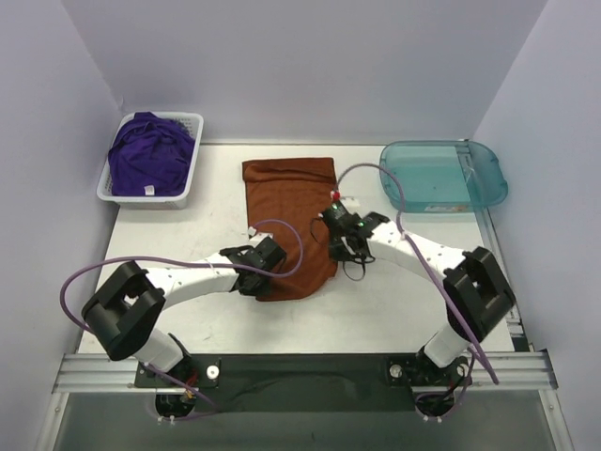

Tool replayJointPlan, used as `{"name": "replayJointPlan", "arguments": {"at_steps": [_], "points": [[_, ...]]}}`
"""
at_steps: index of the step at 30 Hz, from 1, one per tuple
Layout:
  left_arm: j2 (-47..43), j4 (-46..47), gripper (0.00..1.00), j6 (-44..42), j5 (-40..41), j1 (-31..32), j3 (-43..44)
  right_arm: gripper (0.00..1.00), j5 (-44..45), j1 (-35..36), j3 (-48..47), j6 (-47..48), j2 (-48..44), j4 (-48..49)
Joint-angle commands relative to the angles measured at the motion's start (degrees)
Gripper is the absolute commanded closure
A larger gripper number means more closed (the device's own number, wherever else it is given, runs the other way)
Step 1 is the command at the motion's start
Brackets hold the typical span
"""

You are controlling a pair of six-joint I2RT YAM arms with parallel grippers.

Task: Fold and stack the towels
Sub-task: Fold the towel

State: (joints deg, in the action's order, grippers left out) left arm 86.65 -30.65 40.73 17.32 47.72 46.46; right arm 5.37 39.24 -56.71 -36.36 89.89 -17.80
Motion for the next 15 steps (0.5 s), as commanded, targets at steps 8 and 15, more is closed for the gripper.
{"name": "replayJointPlan", "arguments": {"at_steps": [8,15], "points": [[-2.98,-0.72,0.99,1.81,-1.94,0.70,0.04,0.57,4.75,10.68,-18.27,8.50,12.87,-14.03],[-4.47,0.07,0.99,2.07,-2.03,0.62,-1.19,0.54,-3.51,4.27,-1.94,-0.54,-4.95,-0.23]]}}
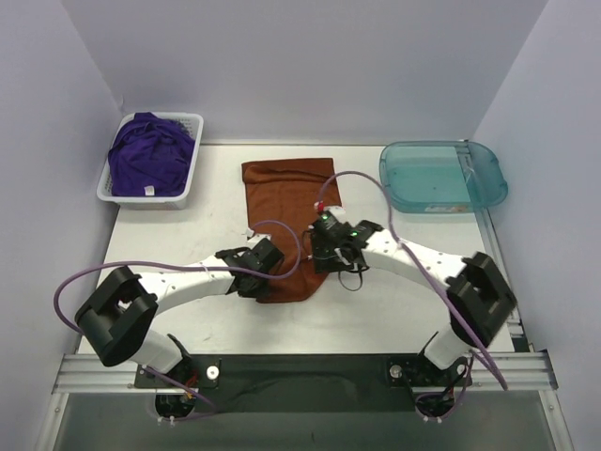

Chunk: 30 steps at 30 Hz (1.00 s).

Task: Fold and stack the towels
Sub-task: Fold the towel

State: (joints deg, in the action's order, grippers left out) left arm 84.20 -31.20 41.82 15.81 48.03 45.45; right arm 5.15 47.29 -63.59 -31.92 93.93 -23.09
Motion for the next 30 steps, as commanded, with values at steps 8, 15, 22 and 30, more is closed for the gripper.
{"name": "replayJointPlan", "arguments": {"at_steps": [8,15,22,30], "points": [[-2.03,0.88,0.99,0.98,-0.61,0.40,-0.36,0.53,-7.17,-7.39,6.82,-14.47,-6.05,16.22],[-2.03,0.88,0.99,1.16,-0.78,0.40,-0.36,0.50,-1.12,-6.24,1.98,-22.99,2.56,16.06],[-1.94,1.05,0.99,0.63,-0.70,0.40,-0.45,0.52,-0.58,-4.66,-1.18,-26.78,8.19,16.32],[-1.68,1.49,0.99,0.45,-1.05,0.40,-0.63,0.56,0.48,-4.66,-1.45,-28.37,10.57,16.15]]}}
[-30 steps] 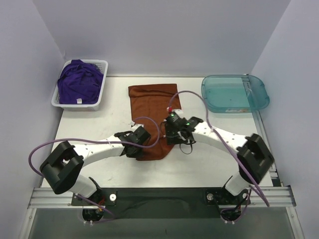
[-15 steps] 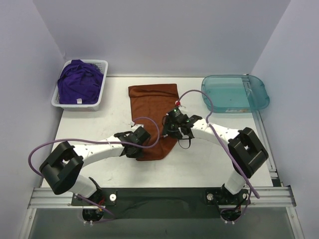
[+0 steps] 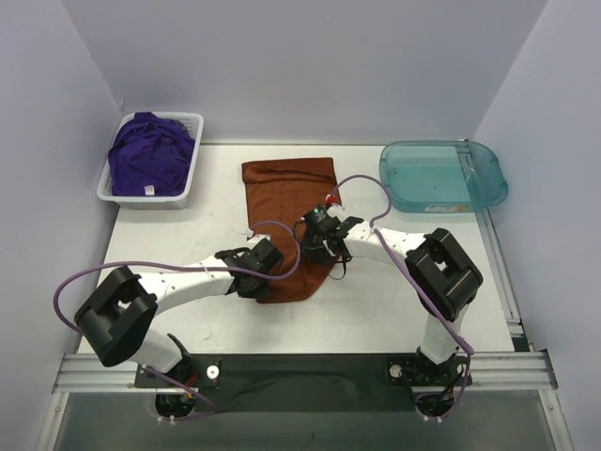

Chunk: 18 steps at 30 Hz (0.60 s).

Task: Fold and stack the towels
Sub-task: Fold the towel

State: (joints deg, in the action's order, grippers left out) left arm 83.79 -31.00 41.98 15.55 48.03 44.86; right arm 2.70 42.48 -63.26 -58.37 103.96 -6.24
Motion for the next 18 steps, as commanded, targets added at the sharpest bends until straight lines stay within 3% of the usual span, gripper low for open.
{"name": "replayJointPlan", "arguments": {"at_steps": [1,3,6,7,9,18], "points": [[-1.26,1.47,0.99,0.21,-0.79,0.40,-0.04,0.60,3.10,0.15,-1.69,-1.92,0.63,-0.70],[-1.08,1.47,0.99,0.04,-0.79,0.40,-0.04,0.64,3.01,0.15,-1.77,-2.01,0.89,-0.70],[-1.00,1.47,0.99,0.03,-0.79,0.40,-0.04,0.78,2.84,0.15,-1.60,-1.84,0.89,-0.70],[-1.00,1.30,0.99,-0.05,-0.79,0.40,-0.04,0.89,2.75,0.15,-1.34,-1.66,0.72,-0.88],[-1.08,1.30,0.99,-0.14,-0.70,0.40,-0.21,1.00,2.75,-0.03,-0.81,-0.96,-0.59,-1.05],[-1.35,-0.99,1.00,-1.11,-0.78,0.31,0.58,1.00,-0.76,-3.98,9.90,5.80,-16.39,-5.36]]}}
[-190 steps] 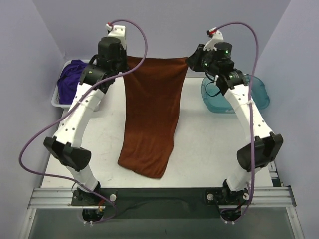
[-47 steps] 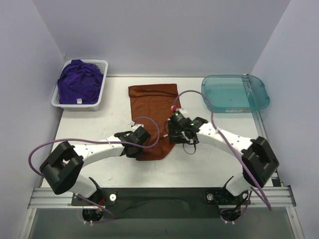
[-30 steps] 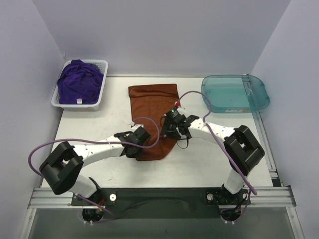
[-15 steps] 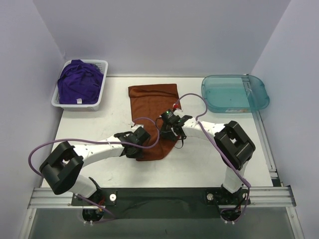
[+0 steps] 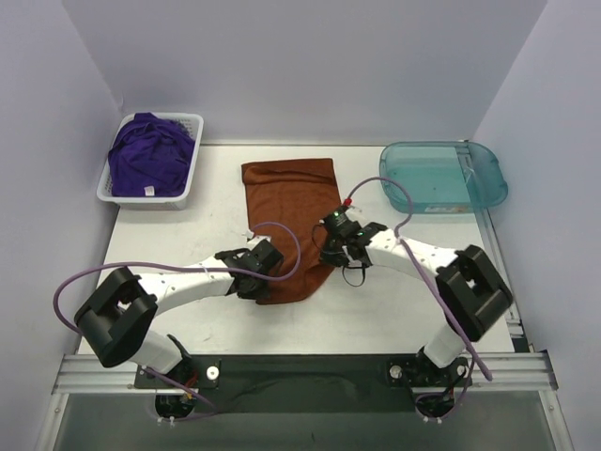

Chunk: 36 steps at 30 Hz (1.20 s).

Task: Fold and stack the towels
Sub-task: Fold the towel

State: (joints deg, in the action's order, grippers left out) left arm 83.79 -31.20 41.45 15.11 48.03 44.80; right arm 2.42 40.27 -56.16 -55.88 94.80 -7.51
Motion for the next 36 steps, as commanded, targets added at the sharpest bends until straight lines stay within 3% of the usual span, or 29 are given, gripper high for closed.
{"name": "replayJointPlan", "arguments": {"at_steps": [1,12,21,27,31,32,33,34,36], "points": [[-1.26,-1.23,1.00,-0.76,-0.52,0.31,0.82,1.00,-1.26,-2.30,4.03,4.19,-8.66,-5.92],[1.20,-6.32,1.00,-2.08,-5.62,0.31,1.52,1.00,-3.38,-3.80,18.27,10.26,-16.67,-14.37],[-2.31,-9.58,0.99,1.17,-9.57,0.75,-2.43,1.00,-4.61,-3.71,21.09,12.81,-20.45,-22.01],[-7.23,-11.60,0.93,3.19,-13.78,2.33,-5.50,0.96,-5.32,-3.10,23.03,13.43,-23.87,-24.48],[-13.37,-12.39,0.61,4.43,-16.42,3.03,-6.21,0.80,-6.02,-1.07,21.54,13.25,-27.64,-25.98],[-14.43,-12.57,0.52,4.60,-16.52,3.03,-5.86,0.71,-6.28,-0.99,20.05,13.25,-28.26,-26.15],[-16.44,-13.26,0.48,4.78,-16.00,2.95,-4.12,0.62,-6.20,-1.07,18.73,13.77,-29.32,-26.50],[-16.46,-13.79,0.45,4.95,-15.56,2.95,-2.97,0.62,-5.85,-1.33,17.41,14.21,-29.33,-26.77],[-18.48,-16.07,0.31,5.31,-11.53,2.42,0.28,0.47,-4.79,-2.82,12.51,16.23,-29.59,-27.38]]}}
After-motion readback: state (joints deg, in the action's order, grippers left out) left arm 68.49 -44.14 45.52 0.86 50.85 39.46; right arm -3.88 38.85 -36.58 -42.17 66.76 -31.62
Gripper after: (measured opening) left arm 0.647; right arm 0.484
